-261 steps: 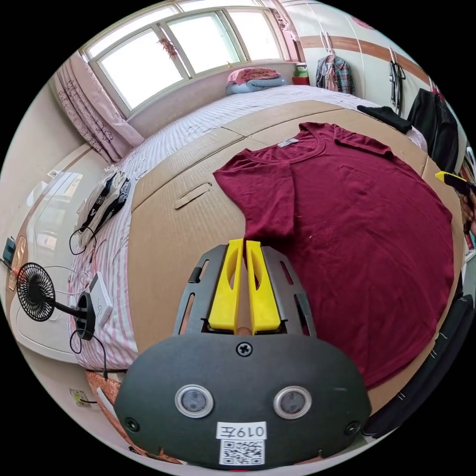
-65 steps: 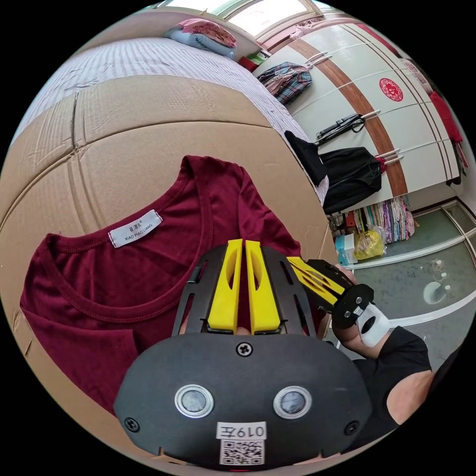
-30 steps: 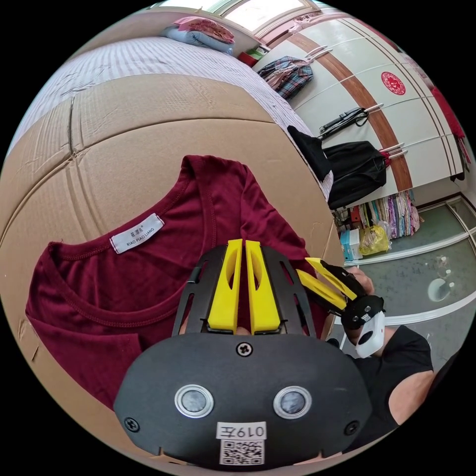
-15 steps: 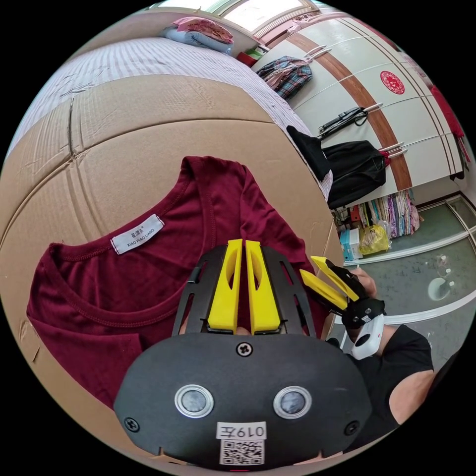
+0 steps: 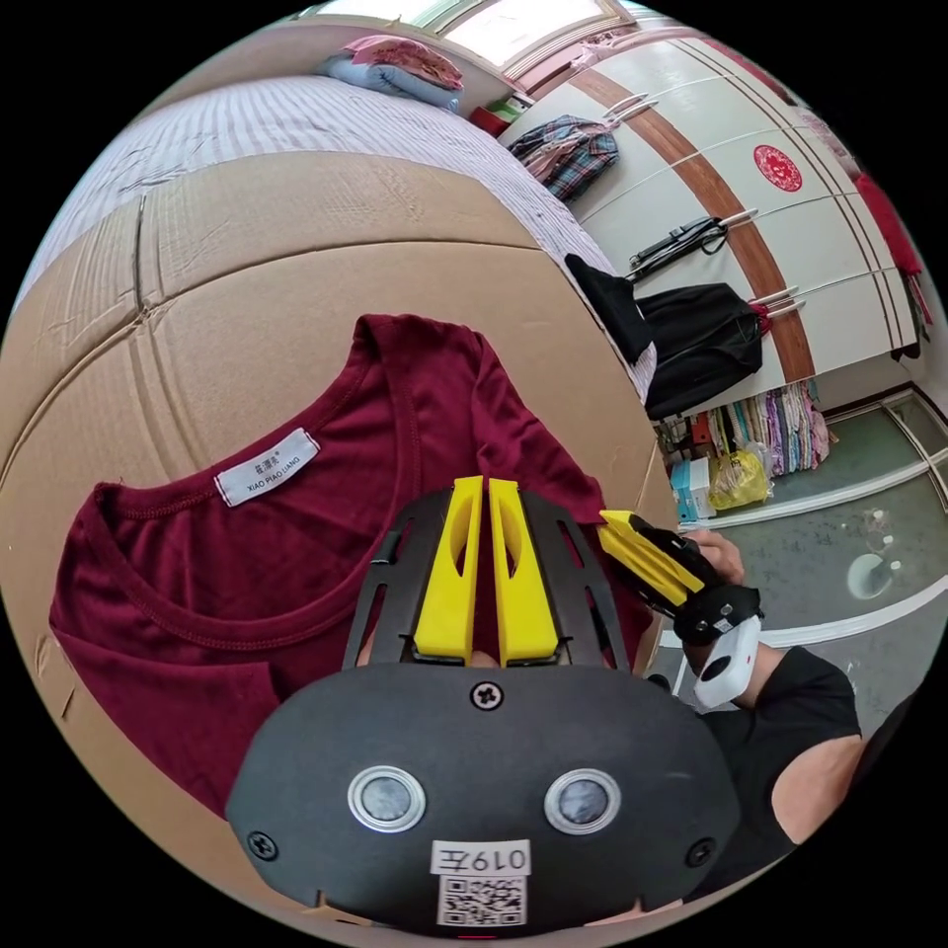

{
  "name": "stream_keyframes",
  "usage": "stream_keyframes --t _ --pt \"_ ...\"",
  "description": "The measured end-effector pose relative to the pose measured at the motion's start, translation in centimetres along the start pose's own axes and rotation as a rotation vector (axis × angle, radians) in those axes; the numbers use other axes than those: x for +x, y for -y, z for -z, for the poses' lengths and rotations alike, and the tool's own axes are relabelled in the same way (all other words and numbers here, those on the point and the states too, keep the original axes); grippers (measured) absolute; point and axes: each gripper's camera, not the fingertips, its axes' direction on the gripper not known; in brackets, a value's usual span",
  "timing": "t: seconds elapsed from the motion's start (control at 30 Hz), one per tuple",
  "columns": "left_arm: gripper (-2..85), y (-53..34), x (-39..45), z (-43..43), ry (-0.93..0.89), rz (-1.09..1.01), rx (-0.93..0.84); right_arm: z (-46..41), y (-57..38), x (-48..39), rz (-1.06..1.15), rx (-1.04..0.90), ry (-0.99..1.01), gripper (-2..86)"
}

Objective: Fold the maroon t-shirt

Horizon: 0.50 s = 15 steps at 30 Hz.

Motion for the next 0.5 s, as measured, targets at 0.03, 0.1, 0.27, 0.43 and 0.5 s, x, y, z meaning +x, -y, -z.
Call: stream_keyframes --t 0.03,0.1,0.27,0.43,0.5 --pt "1.5 0.0 0.1 0.2 -0.013 -0.001 0.008 0.1 -0.4 0.5 -0.035 0.003 -0.007 1.7" --pt "1.4 0.0 0.8 1.0 -0.072 -0.004 0.032 0.2 -1.2 1.3 -0.086 0.011 -0.012 1.4" --pt "1.3 -0.1 2.2 2.5 -0.088 -0.004 0.073 0.5 -3.0 3.0 -0.188 0.044 0.002 1.4" --pt "1.4 -1.0 2.7 2.8 -0.022 0.027 0.041 0.8 -3.3 2.1 -0.163 0.064 0.011 1.6" --pt "1.5 -1.4 3.0 2.4 0.007 0.040 0.018 0.6 -3.0 1.2 -0.131 0.058 0.017 1.8"
